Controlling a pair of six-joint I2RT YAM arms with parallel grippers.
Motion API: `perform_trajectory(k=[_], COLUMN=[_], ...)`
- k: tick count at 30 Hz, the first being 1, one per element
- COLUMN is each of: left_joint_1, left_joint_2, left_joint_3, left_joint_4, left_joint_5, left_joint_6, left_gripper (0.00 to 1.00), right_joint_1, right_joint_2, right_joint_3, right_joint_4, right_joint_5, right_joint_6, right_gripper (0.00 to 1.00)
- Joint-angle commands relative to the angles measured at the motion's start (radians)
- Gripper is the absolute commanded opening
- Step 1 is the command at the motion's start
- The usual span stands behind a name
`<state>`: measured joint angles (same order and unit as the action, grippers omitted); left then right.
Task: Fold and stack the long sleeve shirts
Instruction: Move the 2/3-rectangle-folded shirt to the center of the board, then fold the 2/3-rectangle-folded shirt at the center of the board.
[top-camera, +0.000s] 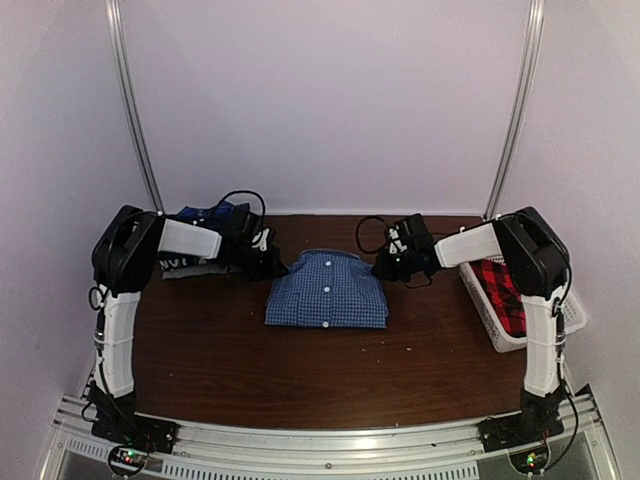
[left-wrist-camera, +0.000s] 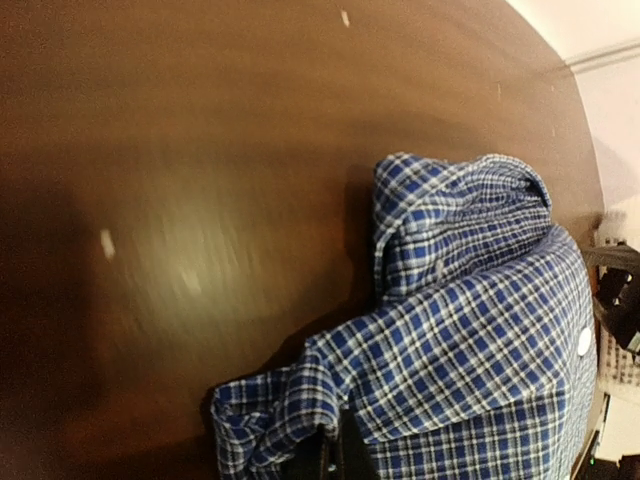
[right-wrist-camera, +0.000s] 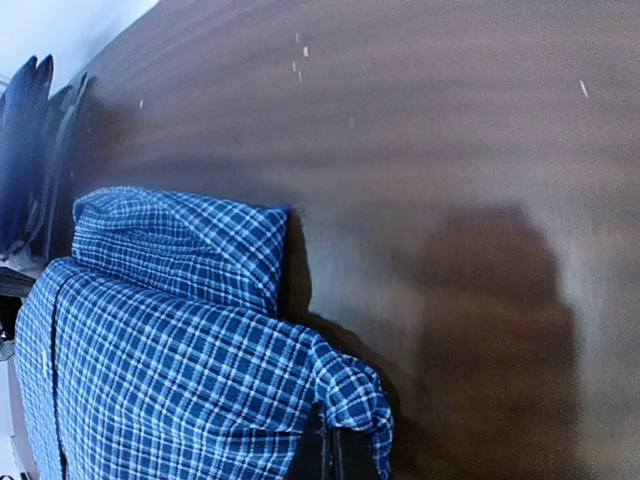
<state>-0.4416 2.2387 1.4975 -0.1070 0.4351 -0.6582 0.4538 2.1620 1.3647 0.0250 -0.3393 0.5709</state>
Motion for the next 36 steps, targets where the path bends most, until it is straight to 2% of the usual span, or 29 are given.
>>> perform_trajectory(k=[1, 4, 7, 12, 16, 21, 22, 24, 25, 26, 28, 30, 33, 35, 36], left_joint_1=[-0.085, -0.126, -0.135, -0.135, -0.130, -0.115, -0.110, -0.100, -0.096, -0.092, -0.084, -0.080, -0.083, -0.094, -0.106], left_joint_2=[-0.208, -0.390, -0.528, -0.616, -0.615, -0.534, -0.514, -0.481, -0.474, -0.475, -0.483, -0.503, -0.555, -0.589, -0.603], left_joint_3=[-0.268, -0.451, -0.582, -0.659, -0.655, -0.603, -0.584, -0.539, -0.522, -0.509, -0.490, -0.480, -0.485, -0.494, -0.495], left_joint_4=[0.157, 0.203, 0.215, 0.178, 0.168, 0.175, 0.174, 0.152, 0.136, 0.124, 0.086, 0.053, 0.025, 0.008, -0.001], left_joint_5=[0.012, -0.052, -0.094, -0.143, -0.190, -0.202, -0.200, -0.202, -0.213, -0.224, -0.248, -0.264, -0.270, -0.280, -0.282], left_joint_6=[-0.072, -0.110, -0.140, -0.125, -0.117, -0.099, -0.093, -0.073, -0.063, -0.054, -0.037, -0.019, -0.011, -0.010, -0.008], left_gripper=[0.00, 0.00, 0.00, 0.00, 0.00, 0.00, 0.00, 0.00, 0.03, 0.11, 0.38, 0.49, 0.59, 0.54, 0.47], right_joint_1=[0.067, 0.096, 0.111, 0.136, 0.138, 0.132, 0.125, 0.116, 0.115, 0.115, 0.117, 0.121, 0.151, 0.192, 0.214], right_joint_2=[-0.223, -0.410, -0.567, -0.715, -0.729, -0.636, -0.609, -0.559, -0.546, -0.540, -0.542, -0.548, -0.564, -0.567, -0.562], right_joint_3=[-0.300, -0.494, -0.617, -0.676, -0.676, -0.604, -0.582, -0.528, -0.502, -0.472, -0.440, -0.414, -0.399, -0.390, -0.379], right_joint_4=[0.035, 0.055, 0.063, 0.057, 0.096, 0.102, 0.093, 0.053, 0.035, 0.015, -0.018, -0.075, -0.113, -0.126, -0.132], right_joint_5=[0.025, 0.085, 0.136, 0.204, 0.195, 0.227, 0.227, 0.228, 0.228, 0.234, 0.253, 0.276, 0.302, 0.303, 0.303], right_joint_6=[0.026, 0.058, 0.081, 0.088, 0.063, 0.003, -0.007, -0.023, -0.035, -0.047, -0.067, -0.085, -0.106, -0.110, -0.112], right_gripper=[0.00, 0.00, 0.00, 0.00, 0.00, 0.00, 0.02, 0.15, 0.22, 0.29, 0.42, 0.51, 0.51, 0.49, 0.48])
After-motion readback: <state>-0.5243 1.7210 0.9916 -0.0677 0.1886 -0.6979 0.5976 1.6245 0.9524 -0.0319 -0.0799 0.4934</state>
